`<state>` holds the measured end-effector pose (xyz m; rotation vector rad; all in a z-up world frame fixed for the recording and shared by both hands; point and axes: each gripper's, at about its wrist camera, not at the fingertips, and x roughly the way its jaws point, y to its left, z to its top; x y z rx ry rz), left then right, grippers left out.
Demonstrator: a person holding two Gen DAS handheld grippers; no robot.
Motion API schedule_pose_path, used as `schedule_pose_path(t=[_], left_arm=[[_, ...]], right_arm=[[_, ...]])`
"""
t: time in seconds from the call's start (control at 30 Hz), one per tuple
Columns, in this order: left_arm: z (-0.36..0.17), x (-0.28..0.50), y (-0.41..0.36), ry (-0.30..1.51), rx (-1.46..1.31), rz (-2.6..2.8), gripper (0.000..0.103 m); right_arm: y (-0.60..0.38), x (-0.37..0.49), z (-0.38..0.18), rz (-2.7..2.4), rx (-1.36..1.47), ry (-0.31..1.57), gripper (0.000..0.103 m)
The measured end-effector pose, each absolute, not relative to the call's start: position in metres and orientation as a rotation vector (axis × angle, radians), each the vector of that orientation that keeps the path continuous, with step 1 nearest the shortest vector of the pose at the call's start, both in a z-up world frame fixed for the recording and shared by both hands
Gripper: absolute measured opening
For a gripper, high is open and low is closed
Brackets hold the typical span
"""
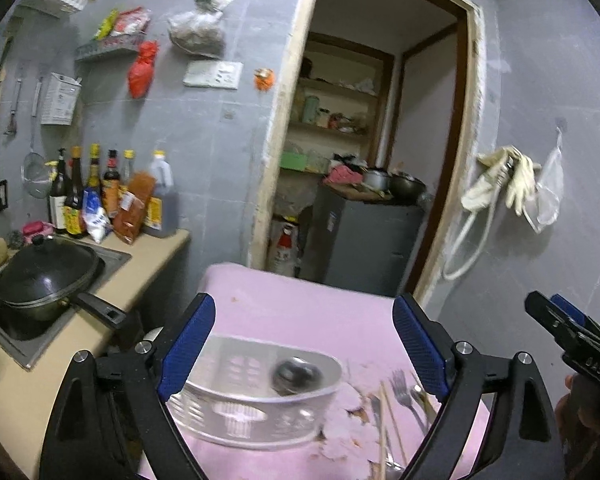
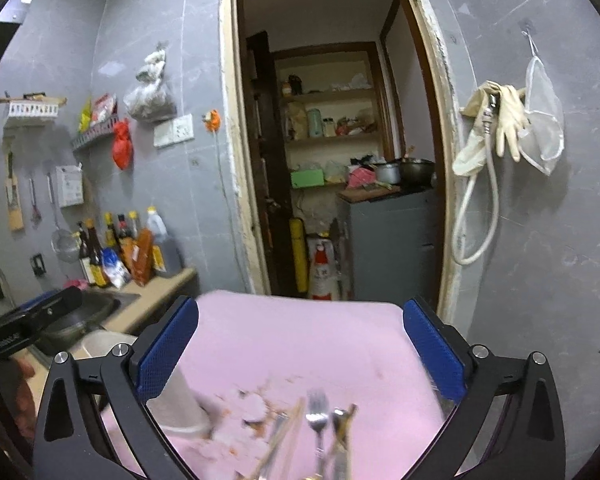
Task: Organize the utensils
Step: 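Move both open tools back down to the remaining utensils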
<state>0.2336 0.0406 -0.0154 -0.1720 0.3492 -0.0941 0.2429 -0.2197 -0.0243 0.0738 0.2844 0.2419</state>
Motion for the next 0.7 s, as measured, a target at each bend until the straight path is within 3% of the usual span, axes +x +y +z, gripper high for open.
schedule_pose_path(t=[0.4, 0.53, 0.57, 0.7], left_arm=[[-0.074, 0.243, -0.036, 0.51, -0.116, -0.191, 0.087], [-0.097, 0.253, -0.058, 0.581, -0.11, -0.215, 0.086], [-0.102, 0.256, -0.059, 0.595, -0.115, -0.22, 0.084], [-0.124, 0.27, -0.066, 0.668, -0.152, -0.246, 0.058]], right_arm=[[-0.28, 0.268, -0.086, 0.19, 0.031, 0.496, 0.103], [-0.291, 0.282, -0.108, 0.217, 0.045, 0.579, 0.086], [-0.292, 0.286, -0.113, 0.222, 0.042, 0.602, 0.084], [-0.29, 0.298, -0.136, 0.251, 0.027, 0.693, 0.071]])
